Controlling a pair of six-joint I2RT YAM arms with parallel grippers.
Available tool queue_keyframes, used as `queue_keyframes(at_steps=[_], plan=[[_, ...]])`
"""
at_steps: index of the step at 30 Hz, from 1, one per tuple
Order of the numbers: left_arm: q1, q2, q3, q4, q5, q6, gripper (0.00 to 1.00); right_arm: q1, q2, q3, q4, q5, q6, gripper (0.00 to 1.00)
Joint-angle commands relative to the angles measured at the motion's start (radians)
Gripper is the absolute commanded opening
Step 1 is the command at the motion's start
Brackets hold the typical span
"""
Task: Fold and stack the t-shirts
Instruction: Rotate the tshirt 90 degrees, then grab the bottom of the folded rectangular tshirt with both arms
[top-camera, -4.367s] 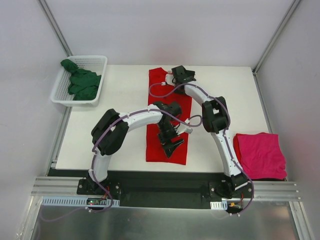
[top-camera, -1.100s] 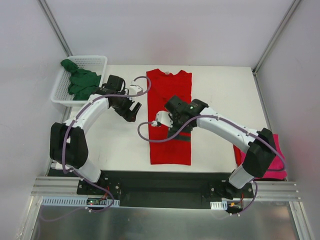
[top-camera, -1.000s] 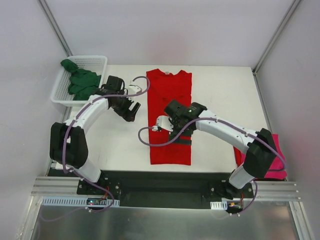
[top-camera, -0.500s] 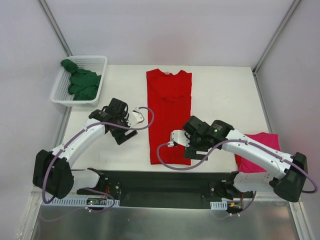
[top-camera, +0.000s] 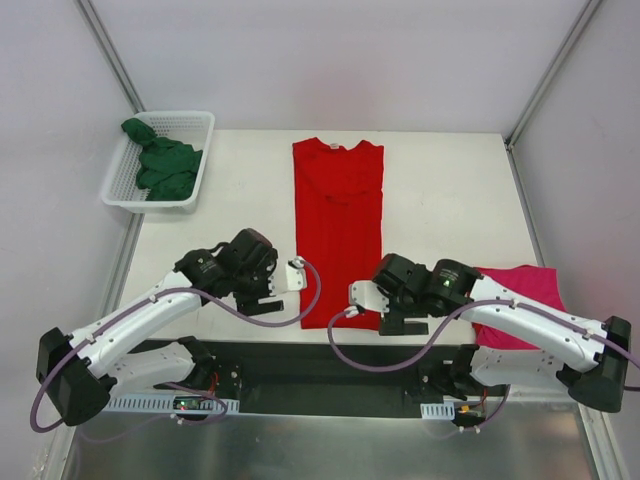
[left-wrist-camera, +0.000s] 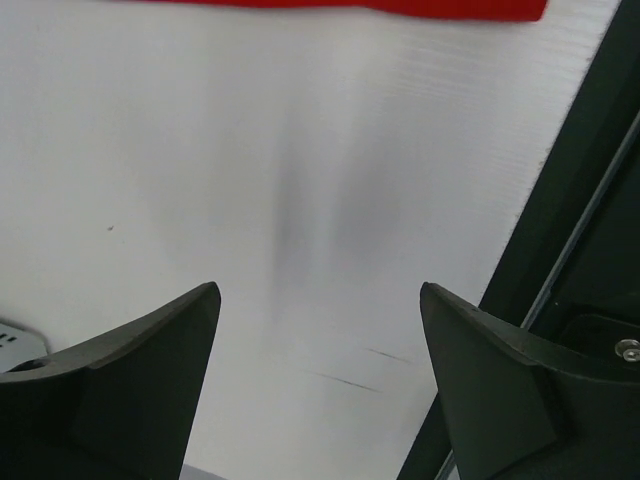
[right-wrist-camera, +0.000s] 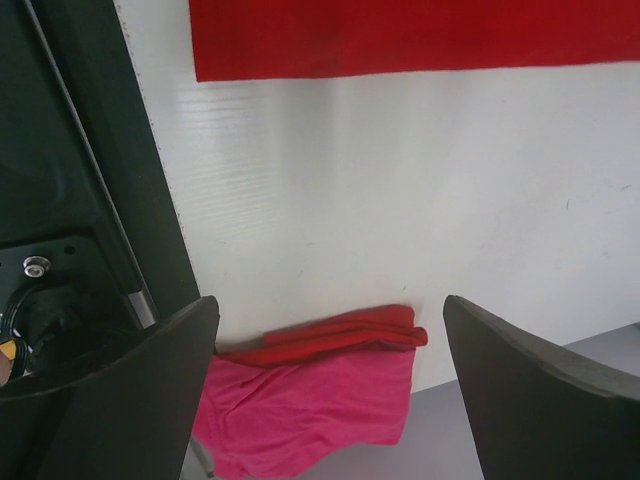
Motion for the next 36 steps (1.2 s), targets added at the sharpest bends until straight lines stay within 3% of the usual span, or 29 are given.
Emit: queue_keyframes(at_steps=[1,4,6,8,10,14,16,22,27,32,36], plan=[[-0.063,-0.041,-0.030,-0.029,0.026,-0.031,0.82,0.067,-0.016,0.029,-0.027,0.054,0.022,0.98],[-0.066,-0.024,-0.019,-0.006,0.003,-0.078,0.82,0.063,0.001,0.054,-0.007,0.080,0.047,0.97],[-0.013,-0.004,0.043,0.025,-0.002,-0.141,0.83,-0.018,0.024,0.090,-0.003,0.072,0.087,0.97],[0.044,0.039,0.120,0.011,0.032,-0.316,0.81,-0.153,0.065,0.178,-0.031,0.005,0.230,0.97],[0.098,0.106,0.218,-0.044,0.142,-0.504,0.80,-0.232,0.088,0.216,-0.049,-0.064,0.339,0.97],[0.207,0.125,0.233,-0.020,0.345,-0.748,0.77,-0.411,0.110,0.216,-0.082,-0.245,0.523,0.97],[0.293,0.142,0.188,0.017,0.494,-0.840,0.77,-0.472,0.110,0.197,-0.083,-0.347,0.581,0.97],[0.411,0.143,0.012,0.111,0.709,-1.014,0.78,-0.663,0.082,0.068,-0.045,-0.636,0.713,0.97],[0.416,0.137,-0.115,0.221,0.727,-1.103,0.79,-0.714,0.058,-0.040,0.035,-0.771,0.776,0.97],[0.414,0.177,-0.223,0.307,0.762,-1.143,0.94,-0.738,0.019,-0.205,0.101,-0.851,0.819,0.97],[0.412,0.223,-0.313,0.477,0.869,-1.278,0.94,-0.740,0.010,-0.317,0.176,-1.018,0.835,0.99]])
